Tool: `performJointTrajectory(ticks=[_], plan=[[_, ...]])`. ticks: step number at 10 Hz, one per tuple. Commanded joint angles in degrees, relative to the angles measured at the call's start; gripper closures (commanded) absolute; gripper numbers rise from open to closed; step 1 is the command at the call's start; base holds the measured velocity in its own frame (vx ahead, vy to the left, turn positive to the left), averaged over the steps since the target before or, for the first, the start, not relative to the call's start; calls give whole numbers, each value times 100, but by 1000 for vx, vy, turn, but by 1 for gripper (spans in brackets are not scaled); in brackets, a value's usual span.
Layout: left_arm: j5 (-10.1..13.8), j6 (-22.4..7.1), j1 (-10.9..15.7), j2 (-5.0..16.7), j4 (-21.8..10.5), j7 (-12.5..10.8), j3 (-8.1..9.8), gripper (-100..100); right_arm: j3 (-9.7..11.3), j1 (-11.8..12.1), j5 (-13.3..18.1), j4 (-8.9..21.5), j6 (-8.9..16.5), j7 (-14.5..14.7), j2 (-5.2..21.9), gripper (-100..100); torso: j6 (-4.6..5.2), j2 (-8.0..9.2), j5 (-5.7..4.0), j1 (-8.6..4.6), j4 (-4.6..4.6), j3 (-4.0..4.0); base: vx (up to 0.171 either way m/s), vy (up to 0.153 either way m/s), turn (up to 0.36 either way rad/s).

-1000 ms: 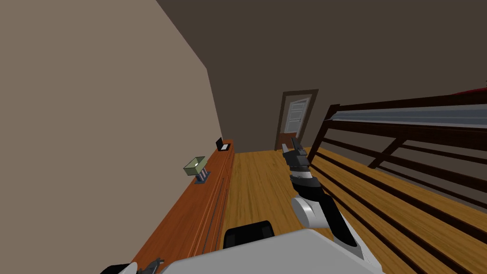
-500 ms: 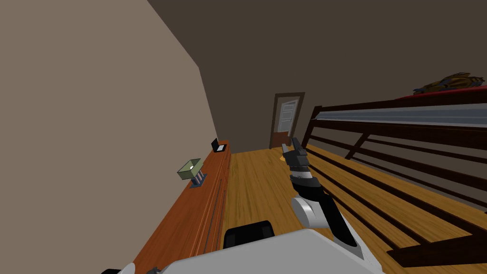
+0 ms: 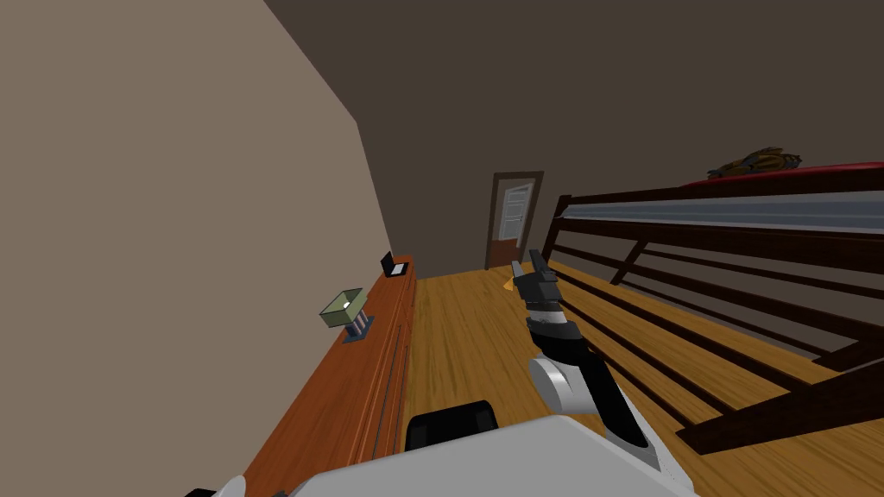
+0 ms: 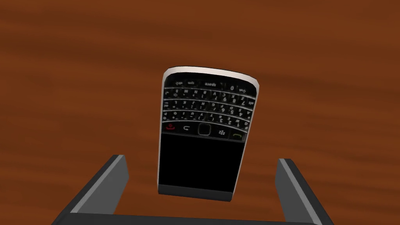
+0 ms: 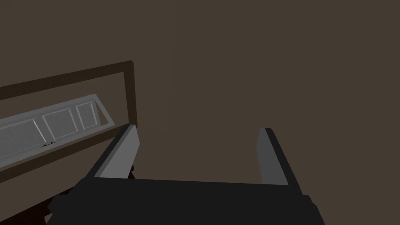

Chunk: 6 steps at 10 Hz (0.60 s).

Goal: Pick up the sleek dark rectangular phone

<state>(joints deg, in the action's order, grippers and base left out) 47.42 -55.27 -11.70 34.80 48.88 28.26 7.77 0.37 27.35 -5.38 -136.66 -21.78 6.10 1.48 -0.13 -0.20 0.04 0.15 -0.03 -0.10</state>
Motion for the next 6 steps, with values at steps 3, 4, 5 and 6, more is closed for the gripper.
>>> performJointTrajectory(ticks=[3,4,5,6], plan=[[-273,392,131,-361,-276,-112,-100,-100,0,0,0,0,0,0,1,0,0,2,5,21,0,1,-17,64,-24],[-192,332,130,-290,-305,-28,-72,-100,-1,0,0,0,0,0,1,0,0,3,6,25,1,2,-11,33,-10],[-199,366,139,-302,-326,-27,-76,100,0,0,0,0,0,0,0,0,0,1,3,13,0,1,-1,7,-3],[-198,364,141,-299,-321,-26,-74,100,0,0,0,0,0,0,0,0,-2,-1,1,2,-2,-1,0,0,0]])
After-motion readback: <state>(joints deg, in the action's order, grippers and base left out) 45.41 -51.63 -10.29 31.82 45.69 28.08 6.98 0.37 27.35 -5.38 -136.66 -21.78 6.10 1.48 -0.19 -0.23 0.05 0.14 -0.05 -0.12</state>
